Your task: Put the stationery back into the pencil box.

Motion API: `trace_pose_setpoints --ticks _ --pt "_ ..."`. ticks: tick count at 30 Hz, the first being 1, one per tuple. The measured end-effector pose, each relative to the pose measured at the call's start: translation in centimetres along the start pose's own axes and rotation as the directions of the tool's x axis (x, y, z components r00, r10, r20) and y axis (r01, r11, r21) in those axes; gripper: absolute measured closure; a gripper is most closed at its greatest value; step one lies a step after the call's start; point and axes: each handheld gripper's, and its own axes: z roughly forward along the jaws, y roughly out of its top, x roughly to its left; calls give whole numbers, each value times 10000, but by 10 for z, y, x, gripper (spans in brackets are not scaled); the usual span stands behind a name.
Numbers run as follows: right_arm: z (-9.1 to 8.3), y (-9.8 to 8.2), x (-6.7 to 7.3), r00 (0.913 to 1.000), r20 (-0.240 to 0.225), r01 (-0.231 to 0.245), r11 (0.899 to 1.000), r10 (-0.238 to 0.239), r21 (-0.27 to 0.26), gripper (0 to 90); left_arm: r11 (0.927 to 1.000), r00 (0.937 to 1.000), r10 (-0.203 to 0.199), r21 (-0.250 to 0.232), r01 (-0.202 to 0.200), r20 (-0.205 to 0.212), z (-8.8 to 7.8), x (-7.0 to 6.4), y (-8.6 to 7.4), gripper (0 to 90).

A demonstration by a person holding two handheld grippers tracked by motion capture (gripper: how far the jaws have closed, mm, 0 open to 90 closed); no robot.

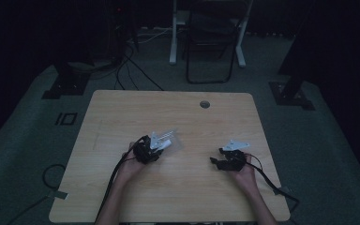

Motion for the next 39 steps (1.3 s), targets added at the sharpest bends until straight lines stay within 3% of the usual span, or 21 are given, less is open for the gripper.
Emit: trace_pose_setpoints --ticks 22,27,39 --pt "0 0 0 10000 -1 5 10000 -5 1 369 9997 9999 121 217 -120 -50 8 -1 -3 701" --pt "0 0 0 10000 -3 4 10000 -4 2 369 9995 9992 205 236 -197 -345 6 -2 -2 602" --pt "0 0 0 10000 -2 2 10000 -2 8 369 9984 9970 526 -166 -536 -565 -10 -8 3 580"
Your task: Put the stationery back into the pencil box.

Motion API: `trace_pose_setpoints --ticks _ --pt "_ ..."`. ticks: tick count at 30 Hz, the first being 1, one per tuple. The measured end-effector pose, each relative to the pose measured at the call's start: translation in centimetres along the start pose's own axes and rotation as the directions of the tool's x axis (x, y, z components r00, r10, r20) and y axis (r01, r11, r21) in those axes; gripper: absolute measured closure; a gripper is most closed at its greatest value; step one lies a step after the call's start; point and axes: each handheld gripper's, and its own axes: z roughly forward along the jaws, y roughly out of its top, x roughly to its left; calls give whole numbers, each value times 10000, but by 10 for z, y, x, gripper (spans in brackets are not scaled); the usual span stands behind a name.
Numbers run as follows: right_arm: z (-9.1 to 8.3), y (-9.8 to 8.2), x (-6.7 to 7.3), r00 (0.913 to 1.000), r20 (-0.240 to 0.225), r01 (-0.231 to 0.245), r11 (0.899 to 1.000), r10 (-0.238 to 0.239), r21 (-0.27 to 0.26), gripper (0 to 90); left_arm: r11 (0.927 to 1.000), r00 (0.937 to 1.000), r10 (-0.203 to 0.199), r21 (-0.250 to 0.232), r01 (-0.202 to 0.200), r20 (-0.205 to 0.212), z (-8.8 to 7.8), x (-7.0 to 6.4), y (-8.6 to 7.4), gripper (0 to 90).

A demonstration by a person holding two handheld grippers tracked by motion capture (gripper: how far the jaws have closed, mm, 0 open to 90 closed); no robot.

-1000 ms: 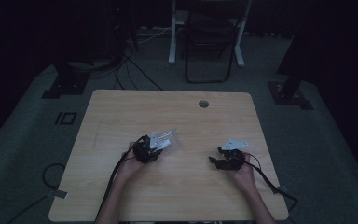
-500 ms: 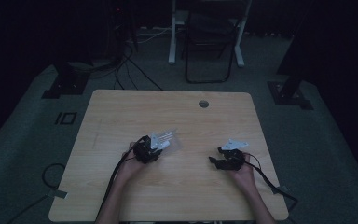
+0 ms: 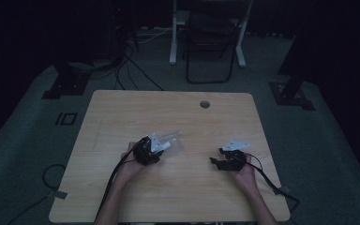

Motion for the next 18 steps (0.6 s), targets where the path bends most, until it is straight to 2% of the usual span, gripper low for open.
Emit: trace_pose_setpoints --ticks 6,12,18 --pt "0 0 0 10000 0 6 10000 -6 -2 369 9995 9998 -16 -325 22 199 -9 -6 2 577" --pt "0 0 0 10000 -1 10 10000 -10 0 368 9939 9953 -616 -866 679 743 -18 -10 0 573" --pt "0 0 0 10000 0 5 10000 -5 1 368 9910 9895 -943 -847 1038 1092 -24 -19 -7 561"
